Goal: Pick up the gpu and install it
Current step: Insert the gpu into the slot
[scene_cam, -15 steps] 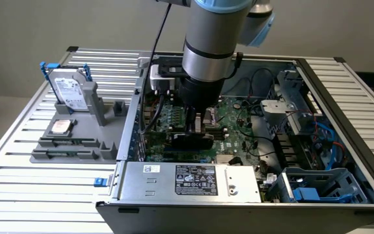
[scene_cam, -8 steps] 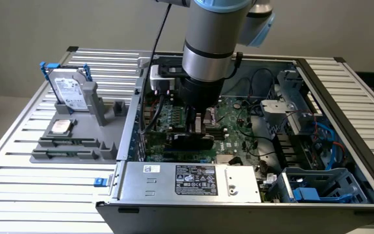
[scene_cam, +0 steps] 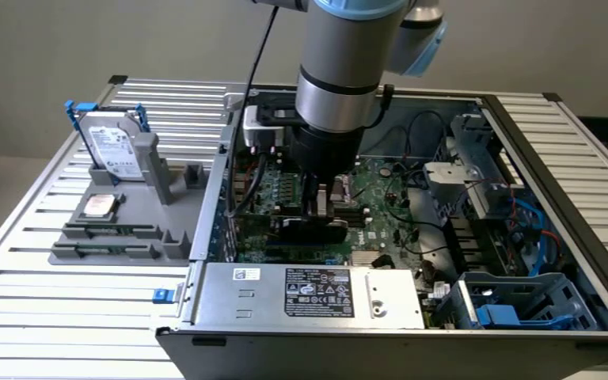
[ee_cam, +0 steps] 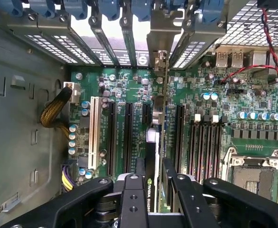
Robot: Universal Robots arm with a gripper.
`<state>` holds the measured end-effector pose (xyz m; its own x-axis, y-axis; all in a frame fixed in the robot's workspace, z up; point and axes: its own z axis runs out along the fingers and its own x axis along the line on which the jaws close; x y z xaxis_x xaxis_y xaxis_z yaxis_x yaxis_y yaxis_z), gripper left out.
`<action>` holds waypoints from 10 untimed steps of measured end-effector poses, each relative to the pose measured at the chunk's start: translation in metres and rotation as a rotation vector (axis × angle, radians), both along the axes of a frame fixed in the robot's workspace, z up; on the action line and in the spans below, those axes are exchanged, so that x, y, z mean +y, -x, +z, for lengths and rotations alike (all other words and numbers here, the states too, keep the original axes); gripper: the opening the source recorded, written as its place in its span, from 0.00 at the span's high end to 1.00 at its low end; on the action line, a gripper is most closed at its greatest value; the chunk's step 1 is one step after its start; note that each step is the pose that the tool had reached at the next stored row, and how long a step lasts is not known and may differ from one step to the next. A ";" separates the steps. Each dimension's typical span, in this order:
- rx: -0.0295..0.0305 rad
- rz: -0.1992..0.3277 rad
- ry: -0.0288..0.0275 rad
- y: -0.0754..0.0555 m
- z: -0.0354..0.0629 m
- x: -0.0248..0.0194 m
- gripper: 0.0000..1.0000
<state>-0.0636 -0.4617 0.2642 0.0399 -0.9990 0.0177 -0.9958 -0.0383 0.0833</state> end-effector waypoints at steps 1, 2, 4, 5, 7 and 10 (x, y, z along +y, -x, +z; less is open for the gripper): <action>0.0000 0.000 0.0000 0.000 0.0000 0.0001 0.74; 0.0001 0.000 0.0001 0.000 0.0000 0.0002 0.74; 0.0002 0.000 0.0004 0.000 0.0001 0.0010 0.74; 0.0002 0.000 0.0005 0.001 0.0000 0.0016 0.74; 0.0002 0.000 0.0010 0.001 0.0001 0.0030 0.74; 0.0002 0.000 0.0020 0.001 0.0001 0.0060 0.74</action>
